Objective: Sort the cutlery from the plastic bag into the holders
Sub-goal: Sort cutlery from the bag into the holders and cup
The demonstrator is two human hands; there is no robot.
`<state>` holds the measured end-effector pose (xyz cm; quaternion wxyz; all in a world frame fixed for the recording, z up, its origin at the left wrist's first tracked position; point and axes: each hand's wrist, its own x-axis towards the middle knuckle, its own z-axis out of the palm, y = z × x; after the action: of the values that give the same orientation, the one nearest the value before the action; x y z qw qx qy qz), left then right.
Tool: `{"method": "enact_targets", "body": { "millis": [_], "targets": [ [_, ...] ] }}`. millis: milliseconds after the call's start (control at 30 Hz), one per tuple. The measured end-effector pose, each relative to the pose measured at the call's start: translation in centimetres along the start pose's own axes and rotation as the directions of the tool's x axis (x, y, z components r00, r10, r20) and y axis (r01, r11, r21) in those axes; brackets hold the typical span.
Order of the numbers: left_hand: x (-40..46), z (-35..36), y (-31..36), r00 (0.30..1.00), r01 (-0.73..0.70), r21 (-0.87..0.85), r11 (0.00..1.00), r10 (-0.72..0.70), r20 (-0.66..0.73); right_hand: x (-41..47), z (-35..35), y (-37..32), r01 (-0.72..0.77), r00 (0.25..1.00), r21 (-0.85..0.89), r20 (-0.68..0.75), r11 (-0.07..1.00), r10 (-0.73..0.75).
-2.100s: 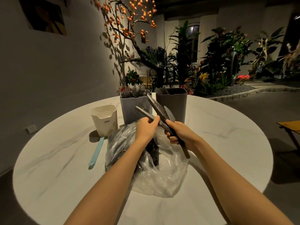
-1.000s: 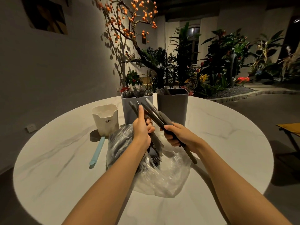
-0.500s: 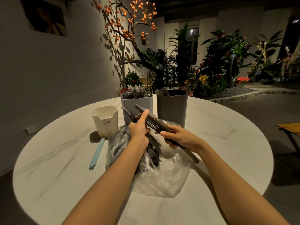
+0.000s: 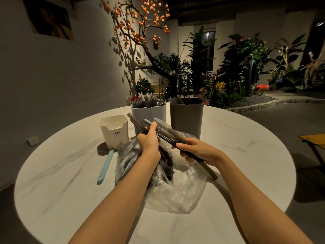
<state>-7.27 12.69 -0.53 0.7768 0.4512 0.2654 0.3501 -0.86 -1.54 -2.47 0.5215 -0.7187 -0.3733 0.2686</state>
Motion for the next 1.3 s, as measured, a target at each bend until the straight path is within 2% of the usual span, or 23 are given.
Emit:
{"method": "enact_targets", "body": {
  "millis": [133,267,433,567,667,833,933,1067,1300],
  "targets": [
    [-0.3,0.0,0.1,0.999,-0.015,0.043,0.999,0.017,-0.048,-0.2,-0.2,-0.1,-0.019,1.0,0.042,0.025,0.999,0.018],
    [-0.5,-0.2,0.7,0.996,0.003,-0.021,1.0,-0.005,-0.092,-0.6,-0.7,0.0,-0.045,0.999,0.031,0.023,0.999,0.044],
    [-0.7,-0.4,1.0,0.991,0.019,-0.063,0.998,-0.027,-0.129,-0.7,-1.0,0.0,-0.082,0.995,0.052,-0.054,0.995,0.085],
    [-0.3,-0.4,0.9,0.99,0.028,-0.108,0.994,-0.043,-0.138,-0.7,-1.4,0.2,-0.13,0.973,0.062,-0.185,0.99,0.139],
    [0.0,-0.5,0.9,0.99,0.034,-0.171,0.985,-0.056,-0.126,-0.6,-1.7,0.7,-0.139,0.966,0.069,-0.21,0.988,0.15],
    [0.1,-0.5,1.4,0.989,-0.04,-0.299,0.954,-0.005,-0.147,-0.3,-1.8,0.9,-0.195,0.943,-0.003,-0.277,0.981,0.186],
    [0.7,-0.8,1.5,0.987,-0.034,-0.366,0.93,-0.025,-0.156,-0.2,-1.8,0.9,-0.219,0.933,-0.016,-0.297,0.976,0.204],
    [0.7,-0.8,1.4,0.981,-0.062,-0.328,0.943,-0.004,-0.196,0.0,-1.9,1.1,-0.247,0.918,-0.059,-0.333,0.967,0.215],
    [0.8,-1.1,1.7,0.957,-0.173,-0.323,0.93,0.081,-0.28,-0.1,-2.2,1.3,-0.255,0.919,-0.029,-0.317,0.967,0.233]
  ]
}}
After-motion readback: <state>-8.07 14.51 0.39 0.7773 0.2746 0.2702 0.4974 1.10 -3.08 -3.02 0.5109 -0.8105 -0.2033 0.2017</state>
